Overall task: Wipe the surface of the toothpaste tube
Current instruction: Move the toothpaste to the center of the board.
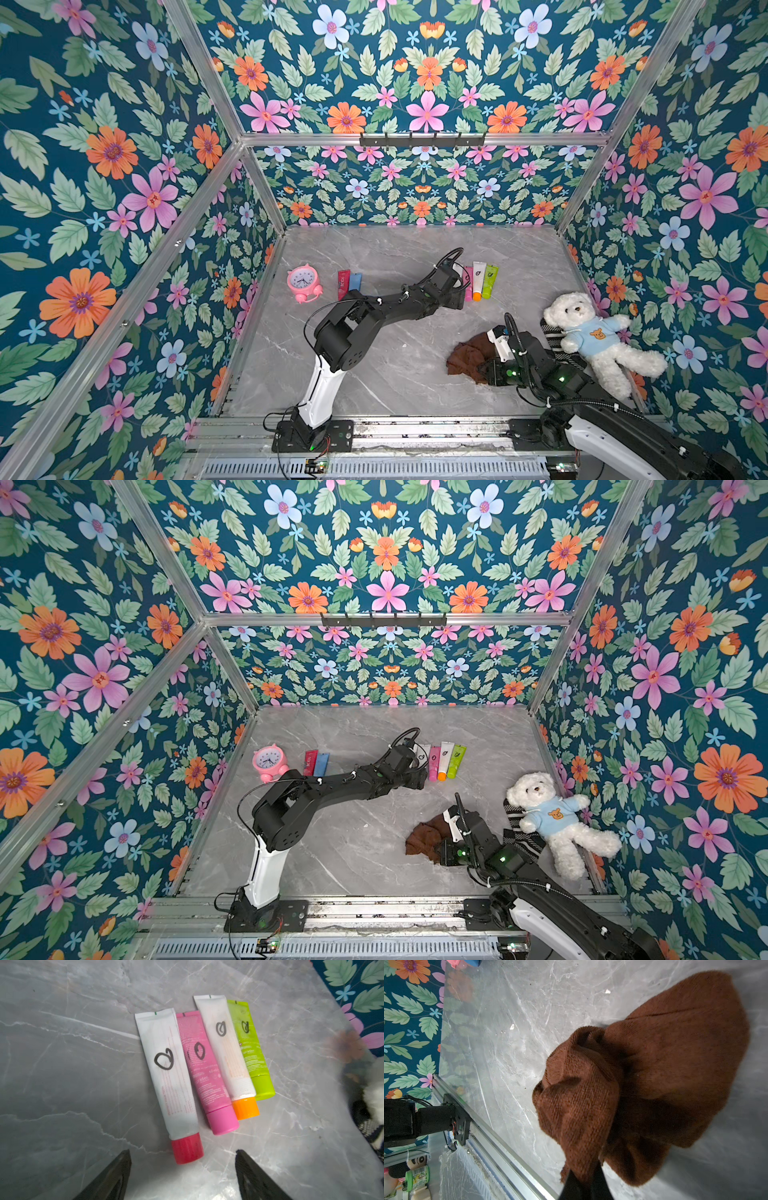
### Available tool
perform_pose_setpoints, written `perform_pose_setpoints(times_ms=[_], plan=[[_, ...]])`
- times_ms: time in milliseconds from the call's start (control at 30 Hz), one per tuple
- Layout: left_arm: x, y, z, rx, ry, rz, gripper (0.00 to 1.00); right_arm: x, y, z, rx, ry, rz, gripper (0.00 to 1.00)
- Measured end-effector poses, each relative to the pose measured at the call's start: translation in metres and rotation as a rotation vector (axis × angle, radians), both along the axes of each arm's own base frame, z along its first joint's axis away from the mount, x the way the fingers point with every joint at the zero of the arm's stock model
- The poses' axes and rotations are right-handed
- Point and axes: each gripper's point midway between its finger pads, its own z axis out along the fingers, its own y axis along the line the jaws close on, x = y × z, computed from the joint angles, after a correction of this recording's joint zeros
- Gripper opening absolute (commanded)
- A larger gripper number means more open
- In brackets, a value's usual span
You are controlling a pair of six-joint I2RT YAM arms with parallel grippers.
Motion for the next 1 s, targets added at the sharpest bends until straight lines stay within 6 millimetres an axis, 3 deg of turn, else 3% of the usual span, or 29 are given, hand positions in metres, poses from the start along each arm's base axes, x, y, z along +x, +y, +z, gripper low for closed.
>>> perform_pose_setpoints(times_ms=[300,400,600,833,1000], plan=[[0.009,-0.004,-0.029,0.040,0.004,0.016,0.72,0.000,0.001,0.001,0.003,0.000,0.002,0.00],[0.010,-0.006,-0.031,0.040,-0.002,0.019,0.63,0.001,0.001,0.001,0.004,-0.001,0.002,0.00],[0.007,-0.001,-0.033,0.057,-0.004,0.020,0.35,0.001,0.001,0.000,0.002,0.000,0.002,0.00],[-0.010,0.015,-0.033,0.069,0.009,0.004,0.12,0.002,0.001,0.003,0.005,-0.004,-0.001,0.00],[-0.038,0.040,-0.012,0.089,0.003,-0.034,0.06,0.012,-0.005,0.006,0.013,0.000,-0.049,0.00]])
